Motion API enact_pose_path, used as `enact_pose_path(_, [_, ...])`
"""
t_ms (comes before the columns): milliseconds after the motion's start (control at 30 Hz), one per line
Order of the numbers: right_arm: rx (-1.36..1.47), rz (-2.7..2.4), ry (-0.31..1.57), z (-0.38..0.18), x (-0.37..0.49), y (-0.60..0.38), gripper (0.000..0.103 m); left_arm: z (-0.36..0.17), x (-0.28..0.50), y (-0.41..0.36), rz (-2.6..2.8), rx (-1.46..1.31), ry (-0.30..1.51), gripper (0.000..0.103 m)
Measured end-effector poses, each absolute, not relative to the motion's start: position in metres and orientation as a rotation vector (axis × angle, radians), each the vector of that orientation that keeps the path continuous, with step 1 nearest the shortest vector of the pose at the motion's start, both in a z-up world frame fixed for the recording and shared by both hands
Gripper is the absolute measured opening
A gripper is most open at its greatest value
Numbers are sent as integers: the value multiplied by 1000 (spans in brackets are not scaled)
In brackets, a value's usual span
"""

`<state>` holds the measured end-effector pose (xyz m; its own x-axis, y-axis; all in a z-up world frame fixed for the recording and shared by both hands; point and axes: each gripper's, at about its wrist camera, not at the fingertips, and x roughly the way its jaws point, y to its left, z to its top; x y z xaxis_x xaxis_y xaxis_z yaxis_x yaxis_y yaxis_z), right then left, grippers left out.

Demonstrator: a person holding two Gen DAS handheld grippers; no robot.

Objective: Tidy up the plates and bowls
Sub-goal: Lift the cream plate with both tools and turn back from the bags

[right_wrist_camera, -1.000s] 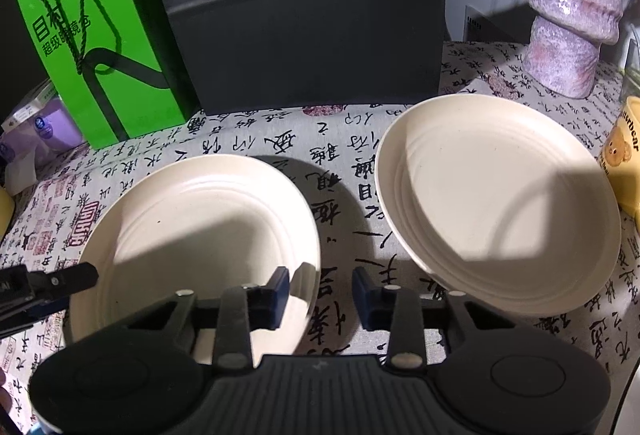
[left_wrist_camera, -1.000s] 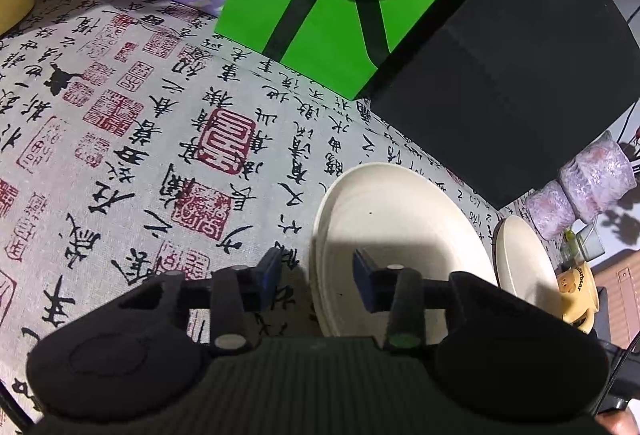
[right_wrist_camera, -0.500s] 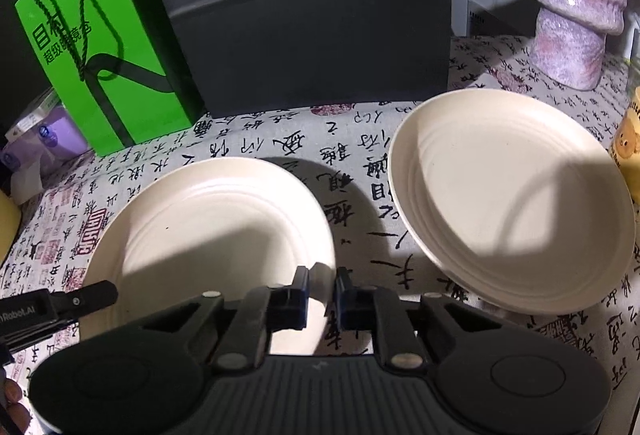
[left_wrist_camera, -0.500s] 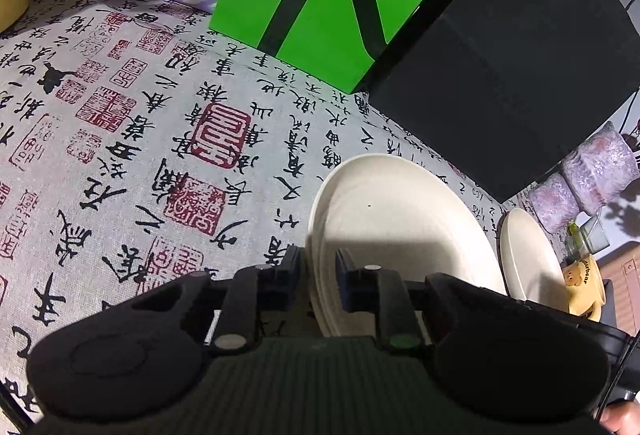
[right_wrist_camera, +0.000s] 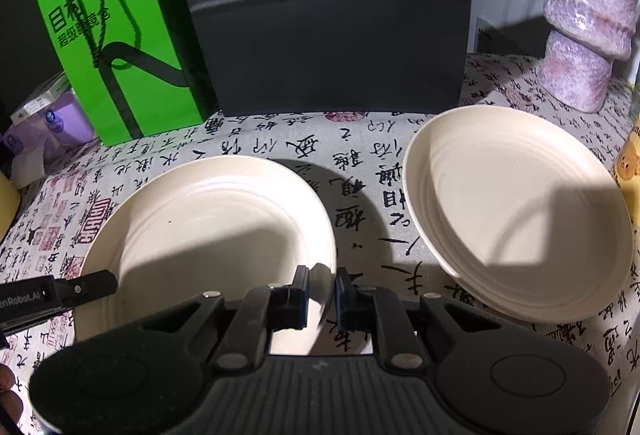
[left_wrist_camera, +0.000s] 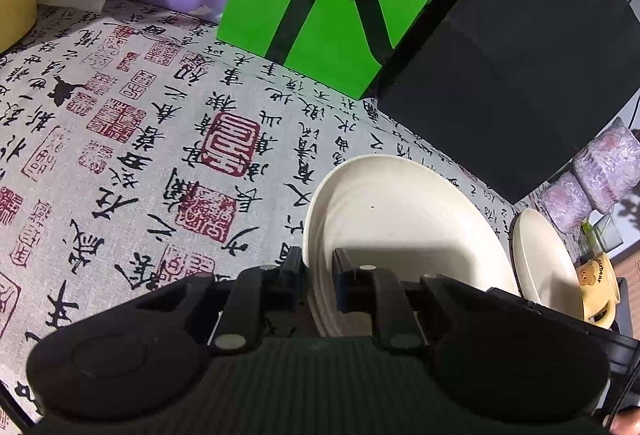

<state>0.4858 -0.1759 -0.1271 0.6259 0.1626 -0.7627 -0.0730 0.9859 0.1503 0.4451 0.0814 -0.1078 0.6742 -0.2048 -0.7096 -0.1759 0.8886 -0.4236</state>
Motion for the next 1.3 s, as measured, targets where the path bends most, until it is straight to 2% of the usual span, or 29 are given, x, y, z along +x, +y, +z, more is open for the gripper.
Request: enact_pose_path(1300, [53, 207, 727, -94, 469, -161, 10, -85, 425, 83, 48, -465, 674, 16])
